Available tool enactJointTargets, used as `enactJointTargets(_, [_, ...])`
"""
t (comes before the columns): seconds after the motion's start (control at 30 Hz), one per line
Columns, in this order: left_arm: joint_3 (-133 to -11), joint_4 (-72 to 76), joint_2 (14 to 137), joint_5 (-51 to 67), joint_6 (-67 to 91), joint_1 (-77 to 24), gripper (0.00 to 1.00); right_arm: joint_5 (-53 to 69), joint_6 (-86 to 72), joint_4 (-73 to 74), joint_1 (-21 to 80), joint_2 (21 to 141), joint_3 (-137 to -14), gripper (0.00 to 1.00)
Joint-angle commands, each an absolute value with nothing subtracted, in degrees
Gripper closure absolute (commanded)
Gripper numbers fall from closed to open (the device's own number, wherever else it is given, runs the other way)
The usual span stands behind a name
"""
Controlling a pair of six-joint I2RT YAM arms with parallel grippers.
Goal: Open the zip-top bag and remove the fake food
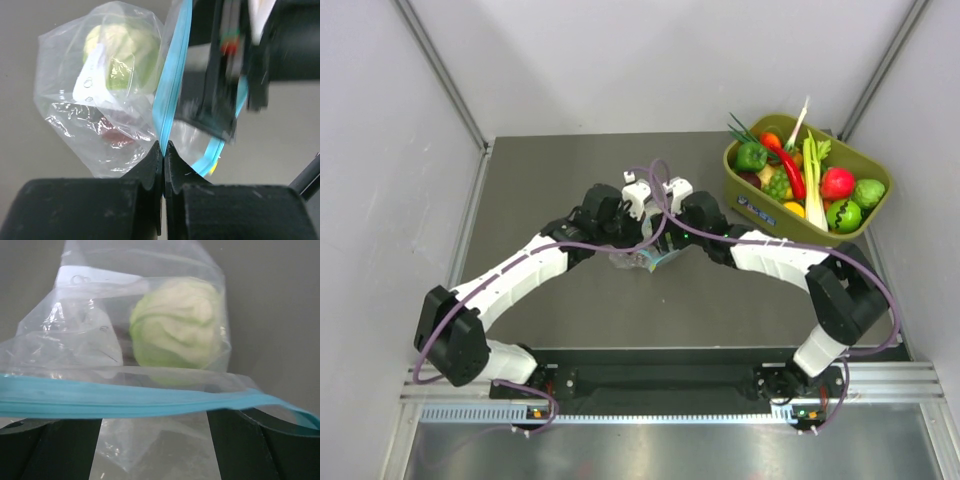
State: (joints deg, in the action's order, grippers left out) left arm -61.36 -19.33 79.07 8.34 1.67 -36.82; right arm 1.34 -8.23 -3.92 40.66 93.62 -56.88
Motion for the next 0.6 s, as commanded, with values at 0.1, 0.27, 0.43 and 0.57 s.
enactJointTargets(0.1, [-61.4, -17.8, 79.2, 10.3, 1.9, -36.9, 1.00, 10.5, -12.9, -11.9, 34.0, 91.1, -55.0, 0.21])
enactJointTargets(0.27, [-61.6, -17.8, 79.7, 10.9, 1.8, -36.9, 1.00, 13.1, -13.6, -12.7, 33.8, 93.1, -56.8, 0.21])
enactJointTargets(0.43, [-61.6, -18.0, 79.5, 10.2, 1.8, -36.9, 1.00, 16.3, -14.6, -13.8, 33.6, 92.4, -56.5, 0.21])
enactJointTargets(0.57, [-61.6, -18.0, 79.3, 9.7, 1.7, -37.0, 1.00, 17.1, -14.1, -11.8, 33.3, 90.4, -55.8, 0.21])
